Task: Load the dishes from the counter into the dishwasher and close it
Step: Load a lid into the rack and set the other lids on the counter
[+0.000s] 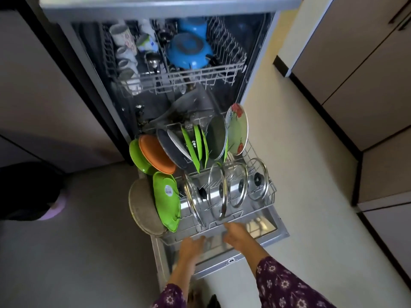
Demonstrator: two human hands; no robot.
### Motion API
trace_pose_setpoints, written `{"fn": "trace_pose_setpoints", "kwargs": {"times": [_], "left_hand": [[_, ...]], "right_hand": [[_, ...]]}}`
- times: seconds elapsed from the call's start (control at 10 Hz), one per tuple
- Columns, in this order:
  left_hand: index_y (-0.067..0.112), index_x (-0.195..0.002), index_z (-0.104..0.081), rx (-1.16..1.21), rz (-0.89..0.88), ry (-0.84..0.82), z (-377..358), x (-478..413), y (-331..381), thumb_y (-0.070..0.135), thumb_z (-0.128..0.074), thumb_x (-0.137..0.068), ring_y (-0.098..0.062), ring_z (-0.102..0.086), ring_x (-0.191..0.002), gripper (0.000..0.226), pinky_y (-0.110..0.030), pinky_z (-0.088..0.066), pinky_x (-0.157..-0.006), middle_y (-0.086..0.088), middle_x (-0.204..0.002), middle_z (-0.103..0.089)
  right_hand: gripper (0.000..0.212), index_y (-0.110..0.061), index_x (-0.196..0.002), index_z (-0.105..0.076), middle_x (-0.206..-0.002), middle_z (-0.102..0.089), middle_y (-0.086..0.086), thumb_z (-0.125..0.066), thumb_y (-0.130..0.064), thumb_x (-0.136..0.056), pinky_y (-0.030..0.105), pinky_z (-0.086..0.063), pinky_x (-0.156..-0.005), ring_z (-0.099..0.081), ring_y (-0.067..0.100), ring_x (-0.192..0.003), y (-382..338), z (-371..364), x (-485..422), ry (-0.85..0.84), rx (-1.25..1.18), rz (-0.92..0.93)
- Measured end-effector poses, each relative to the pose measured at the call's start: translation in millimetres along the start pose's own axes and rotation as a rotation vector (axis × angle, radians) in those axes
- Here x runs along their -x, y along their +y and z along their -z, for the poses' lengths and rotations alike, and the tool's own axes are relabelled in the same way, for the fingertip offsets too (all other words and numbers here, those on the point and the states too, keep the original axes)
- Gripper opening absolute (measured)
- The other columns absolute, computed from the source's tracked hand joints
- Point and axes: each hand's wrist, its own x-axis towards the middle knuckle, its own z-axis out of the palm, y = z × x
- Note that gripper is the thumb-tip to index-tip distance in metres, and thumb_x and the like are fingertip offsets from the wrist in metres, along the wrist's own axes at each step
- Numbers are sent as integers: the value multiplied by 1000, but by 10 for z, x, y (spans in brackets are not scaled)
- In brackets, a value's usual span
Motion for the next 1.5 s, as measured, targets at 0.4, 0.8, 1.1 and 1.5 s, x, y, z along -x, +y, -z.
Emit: {"fn": "trace_pose_setpoints", "kwargs": {"times": [0.4, 0.8, 1.1, 1.5], "left_hand": [[-1, -124, -48, 820, 243, -16, -96, -956, -40, 1, -49, -94, -32, -47, -116, 31, -31, -40, -91, -22, -132, -42], [2, -88, -56, 947, 94, -13, 264, -1486, 596, -2, -50, -91, -20, -45, -68, 8, -27, -43, -62, -11, -78, -48], [6, -87, -52, 920, 57, 7, 479, -1749, 1027, -2, -51, -91, -28, -51, -92, 9, -27, -48, -69, -19, -101, -53], [4, -88, -49, 1028, -118, -42, 856, -2554, 1781, -7, -33, -94, -24, -53, -72, 21, -31, -46, -68, -15, -81, -55]], "right_hand": [[27, -3, -69, -47, -63, -41, 10, -32, 15, -83, 28, -25, -53, -32, 16, -55, 96, -104, -787, 26, -497, 50], [20, 2, -93, -57, -74, -53, 12, -41, 12, -86, 26, -39, -60, -45, 17, -65, -719, -580, -1159, -1, -423, 187], [15, 2, -96, -54, -88, -56, 15, -46, 11, -88, 25, -51, -65, -53, 19, -69, -1143, -824, -1604, 70, -297, 258], [34, -5, -121, -59, -116, -61, 15, -48, -26, -97, 29, -52, -87, -64, 17, -93, -2125, -1318, -2215, 162, -108, 393]]}}
